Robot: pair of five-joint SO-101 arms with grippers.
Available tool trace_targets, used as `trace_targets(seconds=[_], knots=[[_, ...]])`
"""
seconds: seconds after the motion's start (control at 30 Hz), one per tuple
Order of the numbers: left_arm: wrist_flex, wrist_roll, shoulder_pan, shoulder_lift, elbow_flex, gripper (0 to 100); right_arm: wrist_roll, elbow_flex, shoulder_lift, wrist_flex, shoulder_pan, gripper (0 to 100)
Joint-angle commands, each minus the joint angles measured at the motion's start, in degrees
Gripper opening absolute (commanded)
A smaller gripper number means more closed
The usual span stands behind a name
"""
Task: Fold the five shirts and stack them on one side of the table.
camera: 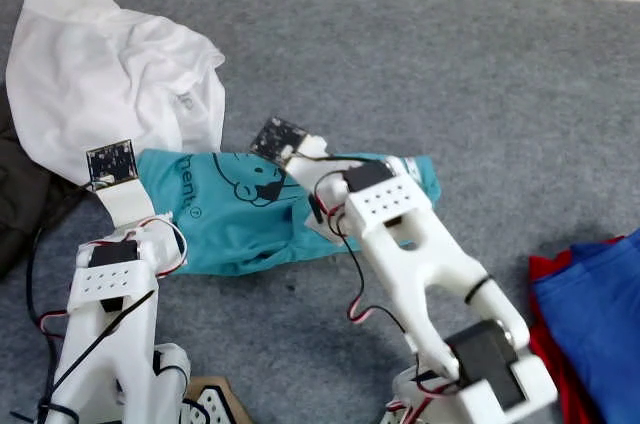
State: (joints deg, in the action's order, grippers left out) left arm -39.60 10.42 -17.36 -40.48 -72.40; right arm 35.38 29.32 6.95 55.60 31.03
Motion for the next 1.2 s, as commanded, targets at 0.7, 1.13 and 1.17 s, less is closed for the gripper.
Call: trace_targets(seconds=[0.7,1.13,1.17], knots=[[-15.6,0.2,-6.3,-0.9,18.0,2,-8.7,9.5,16.0,4.6,0.2,1.8],[-21.4,0.2,-18.2,-0.5,13.8,21,-9.1,12.6,16.0,1.0,0.3,9.1],[-20.0,0.2,-18.2,-0.5,12.5,21,-9.1,12.6,16.0,1.0,0.3,9.1]])
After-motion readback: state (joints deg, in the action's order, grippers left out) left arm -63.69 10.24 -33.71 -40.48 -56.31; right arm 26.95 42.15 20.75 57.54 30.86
